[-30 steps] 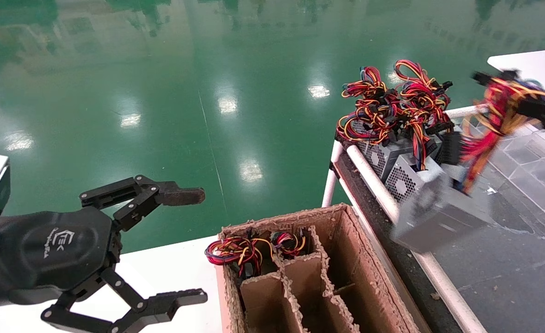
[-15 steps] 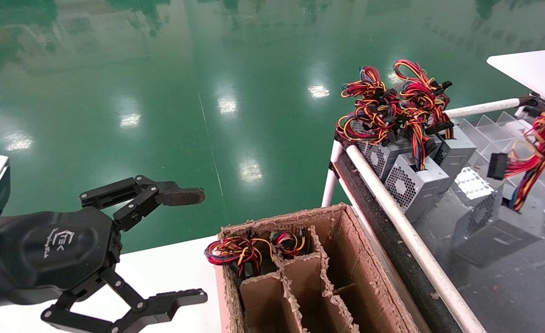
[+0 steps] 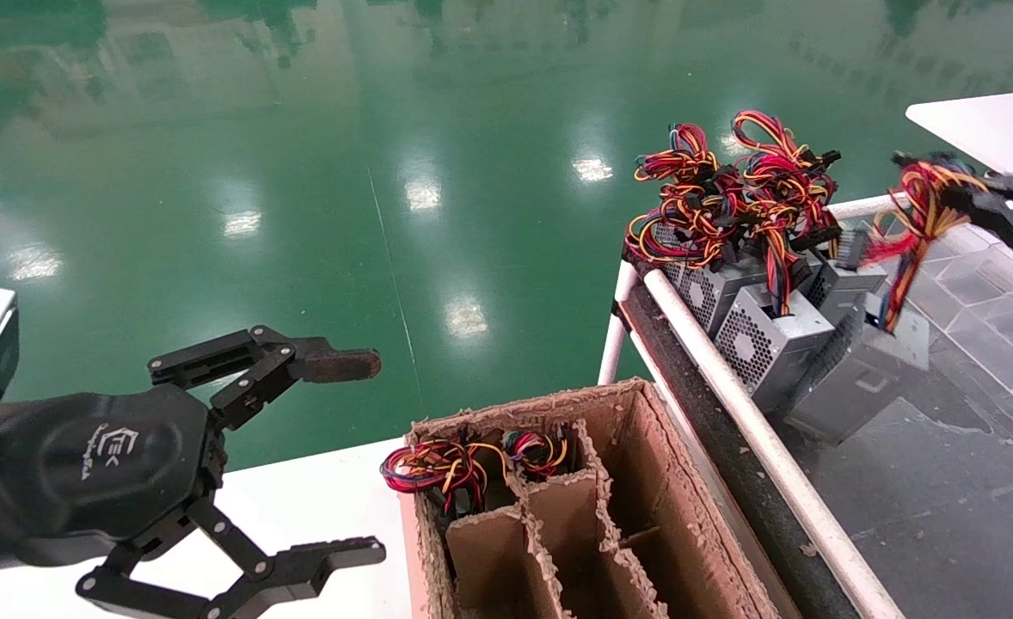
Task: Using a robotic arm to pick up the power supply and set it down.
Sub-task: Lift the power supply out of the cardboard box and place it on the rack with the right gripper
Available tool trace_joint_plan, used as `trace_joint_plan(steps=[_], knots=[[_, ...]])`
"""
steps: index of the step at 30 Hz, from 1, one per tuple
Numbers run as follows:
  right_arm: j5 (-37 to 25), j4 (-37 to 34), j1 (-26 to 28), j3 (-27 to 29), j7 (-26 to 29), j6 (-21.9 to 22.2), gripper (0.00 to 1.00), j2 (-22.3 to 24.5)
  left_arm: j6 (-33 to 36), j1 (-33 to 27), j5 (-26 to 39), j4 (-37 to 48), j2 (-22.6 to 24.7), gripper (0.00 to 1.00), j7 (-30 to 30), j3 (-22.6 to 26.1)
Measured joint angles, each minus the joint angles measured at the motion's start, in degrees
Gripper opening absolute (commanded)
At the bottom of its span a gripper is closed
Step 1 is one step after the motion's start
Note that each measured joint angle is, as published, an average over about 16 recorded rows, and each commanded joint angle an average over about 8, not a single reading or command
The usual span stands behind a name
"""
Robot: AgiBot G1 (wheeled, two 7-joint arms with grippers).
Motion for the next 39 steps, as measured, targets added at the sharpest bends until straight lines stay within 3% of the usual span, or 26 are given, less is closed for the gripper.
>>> trace_joint_plan(steps=[11, 27, 28, 35, 36, 39], knots=[[-7.54, -12.9, 10.34, -3.48, -1.61, -4.46, 0.0, -8.79, -0.01, -0.01, -0.02, 0.0, -0.01, 1.0, 0.01, 0.03], [-11.01, -25.33, 16.55, -5.39, -6.37, -5.8, 0.02, -16.75, -0.03, -0.01, -0.04, 0.0, -0.03, 1.0, 0.03, 0.06], [-11.11, -25.81, 16.7, -5.45, -6.56, -5.79, 0.08, -17.04, -0.03, -0.02, -0.05, 0.0, -0.03, 1.0, 0.03, 0.07], [-11.48, -28.36, 17.14, -5.69, -7.52, -6.67, 0.94, -18.19, -0.04, -0.02, -0.06, 0.0, -0.03, 1.0, 0.04, 0.08], [-11.5, -28.6, 17.15, -5.71, -7.6, -7.01, 1.0, -18.25, -0.04, -0.02, -0.06, 0.0, -0.03, 1.0, 0.04, 0.09], [-11.54, -29.18, 17.17, -5.77, -7.81, -8.25, 1.0, -18.3, -0.04, -0.02, -0.06, 0.0, -0.04, 1.0, 0.05, 0.09]])
